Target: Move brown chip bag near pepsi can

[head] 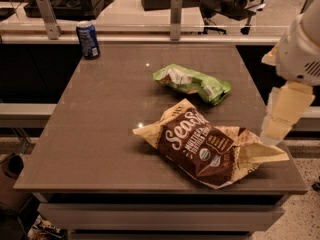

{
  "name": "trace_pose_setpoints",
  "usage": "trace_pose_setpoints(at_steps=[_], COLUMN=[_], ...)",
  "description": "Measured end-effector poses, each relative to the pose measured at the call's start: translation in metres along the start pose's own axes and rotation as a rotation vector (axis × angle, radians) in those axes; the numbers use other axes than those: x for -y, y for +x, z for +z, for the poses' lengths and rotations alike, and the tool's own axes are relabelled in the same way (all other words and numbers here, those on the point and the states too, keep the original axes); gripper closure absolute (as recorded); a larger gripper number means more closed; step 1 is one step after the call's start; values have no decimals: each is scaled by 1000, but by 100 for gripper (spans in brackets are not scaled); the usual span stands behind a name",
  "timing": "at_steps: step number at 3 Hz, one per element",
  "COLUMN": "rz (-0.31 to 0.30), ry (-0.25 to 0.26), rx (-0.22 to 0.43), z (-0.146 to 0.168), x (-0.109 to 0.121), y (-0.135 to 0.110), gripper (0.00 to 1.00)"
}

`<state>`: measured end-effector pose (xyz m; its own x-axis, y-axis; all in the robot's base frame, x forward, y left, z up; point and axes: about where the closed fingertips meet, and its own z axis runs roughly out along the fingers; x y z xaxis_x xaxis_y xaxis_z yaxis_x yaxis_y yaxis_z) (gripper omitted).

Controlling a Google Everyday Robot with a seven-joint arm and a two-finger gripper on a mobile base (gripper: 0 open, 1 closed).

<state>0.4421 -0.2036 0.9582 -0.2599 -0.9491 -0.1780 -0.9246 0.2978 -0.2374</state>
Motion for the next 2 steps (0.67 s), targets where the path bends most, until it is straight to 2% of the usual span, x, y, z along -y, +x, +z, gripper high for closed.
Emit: trace_pose_setpoints(at_steps=[1, 2], rz=[44, 59], ry=[-77, -157], rx=[-70, -134], z=[47, 81], x=[-18, -40], y=[-9, -20], gripper=[0, 0])
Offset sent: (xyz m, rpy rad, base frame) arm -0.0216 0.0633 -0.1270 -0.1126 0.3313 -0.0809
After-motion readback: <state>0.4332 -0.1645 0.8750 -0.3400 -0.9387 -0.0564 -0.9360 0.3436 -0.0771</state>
